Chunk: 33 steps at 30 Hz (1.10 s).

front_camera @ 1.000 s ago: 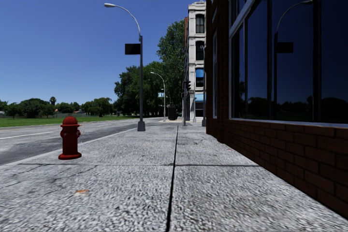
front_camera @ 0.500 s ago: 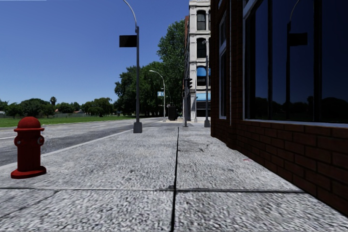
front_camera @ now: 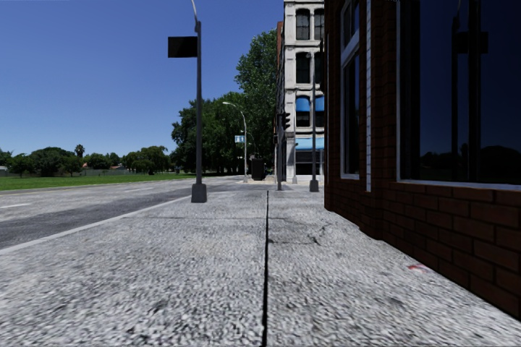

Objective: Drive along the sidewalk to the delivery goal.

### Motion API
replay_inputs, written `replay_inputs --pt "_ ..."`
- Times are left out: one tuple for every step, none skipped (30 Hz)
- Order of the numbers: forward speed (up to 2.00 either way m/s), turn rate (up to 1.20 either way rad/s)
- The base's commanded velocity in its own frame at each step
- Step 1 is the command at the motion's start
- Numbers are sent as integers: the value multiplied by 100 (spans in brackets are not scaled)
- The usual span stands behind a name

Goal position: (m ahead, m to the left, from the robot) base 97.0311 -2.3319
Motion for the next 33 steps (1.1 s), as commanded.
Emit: replay_inputs --pt "200 0" --pt "200 0" --pt "200 0" --pt "200 0" --pt "200 0" --pt "200 0" --pt "200 0" --pt "200 0" --pt "200 0" --pt "200 0" --pt "200 0" --pt "200 0" --pt "200 0" --pt "200 0" --pt "200 0" --pt "200 0" --pt "200 0" --pt "200 0" --pt "200 0" --pt "200 0" --pt "200 0" --pt "200 0" --pt "200 0" --pt "200 0" --pt "200 0" --pt "200 0" --pt "200 0" --pt "200 0" --pt "200 0" --pt "200 0" --pt "200 0" --pt "200 0" --pt "200 0"
